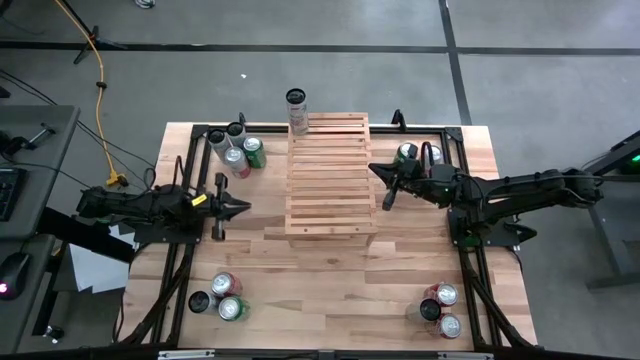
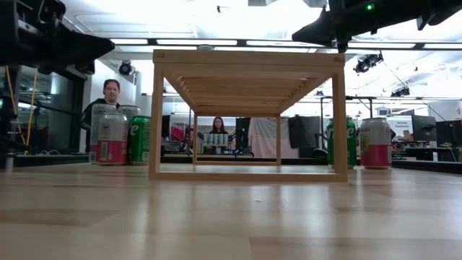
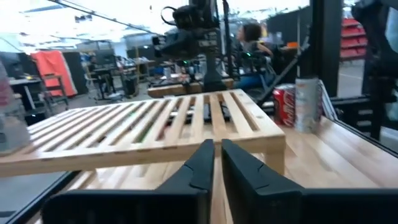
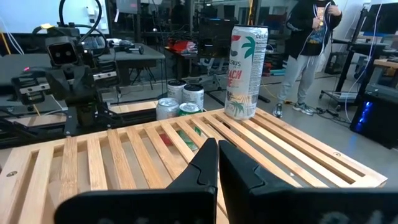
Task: Place canned beverage on shelf
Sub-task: Put the top white yellow soda can on the shelf
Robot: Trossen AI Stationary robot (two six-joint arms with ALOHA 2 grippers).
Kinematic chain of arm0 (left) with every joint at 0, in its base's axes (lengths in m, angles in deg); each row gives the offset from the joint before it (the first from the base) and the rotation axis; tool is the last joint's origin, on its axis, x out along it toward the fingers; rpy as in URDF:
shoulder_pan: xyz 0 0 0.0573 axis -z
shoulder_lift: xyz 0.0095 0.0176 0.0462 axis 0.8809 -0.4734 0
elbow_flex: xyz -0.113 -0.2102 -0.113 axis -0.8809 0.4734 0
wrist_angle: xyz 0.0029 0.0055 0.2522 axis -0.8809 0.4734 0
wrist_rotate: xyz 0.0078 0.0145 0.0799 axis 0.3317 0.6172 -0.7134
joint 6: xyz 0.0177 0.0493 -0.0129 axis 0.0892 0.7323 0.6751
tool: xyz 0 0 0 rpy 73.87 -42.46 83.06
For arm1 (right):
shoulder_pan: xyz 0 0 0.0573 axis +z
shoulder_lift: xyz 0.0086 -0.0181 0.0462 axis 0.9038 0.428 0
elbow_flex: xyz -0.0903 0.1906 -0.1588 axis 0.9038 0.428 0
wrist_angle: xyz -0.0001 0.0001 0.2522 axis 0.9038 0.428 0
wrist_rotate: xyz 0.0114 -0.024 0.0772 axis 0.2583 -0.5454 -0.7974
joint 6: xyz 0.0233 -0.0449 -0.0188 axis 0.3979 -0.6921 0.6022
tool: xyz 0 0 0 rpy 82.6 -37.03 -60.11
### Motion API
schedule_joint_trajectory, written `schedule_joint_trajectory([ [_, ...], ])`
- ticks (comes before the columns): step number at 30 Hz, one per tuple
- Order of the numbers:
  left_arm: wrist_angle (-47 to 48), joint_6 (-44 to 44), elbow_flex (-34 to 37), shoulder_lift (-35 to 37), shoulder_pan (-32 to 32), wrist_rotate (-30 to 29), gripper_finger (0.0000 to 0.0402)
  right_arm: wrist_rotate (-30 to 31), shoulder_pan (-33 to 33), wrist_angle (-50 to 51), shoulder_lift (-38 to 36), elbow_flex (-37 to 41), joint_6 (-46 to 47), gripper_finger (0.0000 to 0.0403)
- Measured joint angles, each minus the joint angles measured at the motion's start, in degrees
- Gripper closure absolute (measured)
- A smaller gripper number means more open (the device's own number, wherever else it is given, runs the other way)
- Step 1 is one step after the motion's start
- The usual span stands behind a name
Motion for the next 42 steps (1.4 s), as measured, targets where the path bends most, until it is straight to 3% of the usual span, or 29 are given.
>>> schedule_joint_trajectory([
  [9,-2.6,-7.6,0.0,0.0,0.0,-5.1,0.0236,0.0,0.0,0.0,0.0,0.0,-0.1,0.0403],
  [15,-9.4,-7.0,0.0,0.0,0.0,-4.8,0.0147,0.0,0.0,0.0,0.0,0.0,-0.1,0.0403],
  [20,-10.4,-7.7,-2.5,-2.6,0.0,-16.8,0.0129,0.0,0.0,0.0,0.0,0.0,-0.1,0.0403],
  [25,0.2,-9.5,-14.4,-13.3,-0.7,-32.5,0.0129,0.0,0.0,0.0,0.0,0.0,-0.1,0.0403],
  [31,15.2,-10.9,-33.8,-33.5,-6.6,-40.3,0.0128,0.0,0.0,0.0,0.0,0.0,1.3,0.0403],
  [39,40.9,-17.3,-55.1,-55.8,-23.1,-36.4,0.0128,-0.2,0.0,0.2,0.0,0.0,1.3,0.0403],
  [42,45.3,-18.4,-58.3,-60.7,-30.1,-30.0,0.0128,-0.2,0.0,0.5,0.0,0.0,1.2,0.0403],
])
